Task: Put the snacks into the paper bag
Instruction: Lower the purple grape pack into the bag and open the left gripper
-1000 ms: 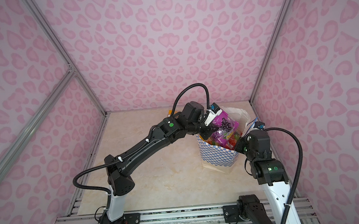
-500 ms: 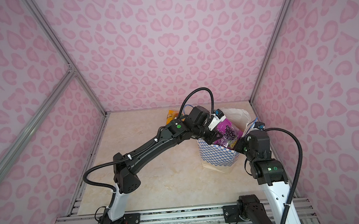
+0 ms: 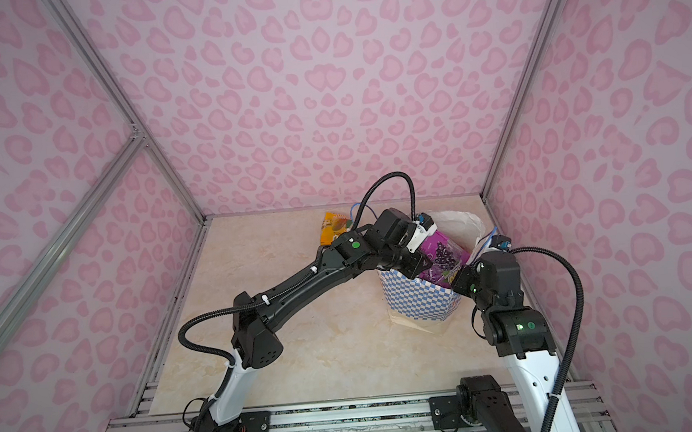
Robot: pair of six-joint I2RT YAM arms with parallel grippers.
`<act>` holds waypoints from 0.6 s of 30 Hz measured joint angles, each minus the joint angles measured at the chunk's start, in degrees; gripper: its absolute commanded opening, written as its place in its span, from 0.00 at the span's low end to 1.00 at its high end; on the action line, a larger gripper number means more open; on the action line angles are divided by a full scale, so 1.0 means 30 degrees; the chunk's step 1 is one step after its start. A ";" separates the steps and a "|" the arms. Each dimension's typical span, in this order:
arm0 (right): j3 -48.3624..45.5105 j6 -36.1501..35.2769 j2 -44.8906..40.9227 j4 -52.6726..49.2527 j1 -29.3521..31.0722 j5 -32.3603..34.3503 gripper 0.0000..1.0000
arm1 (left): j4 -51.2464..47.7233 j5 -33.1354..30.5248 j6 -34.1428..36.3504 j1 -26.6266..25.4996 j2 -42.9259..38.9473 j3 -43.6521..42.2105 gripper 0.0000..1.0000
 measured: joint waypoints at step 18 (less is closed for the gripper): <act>0.0022 0.0015 -0.0160 -0.0168 -0.0087 0.0437 0.00 | -0.1158 -0.0794 -0.1625 0.0321 -0.2390 0.1384 0.82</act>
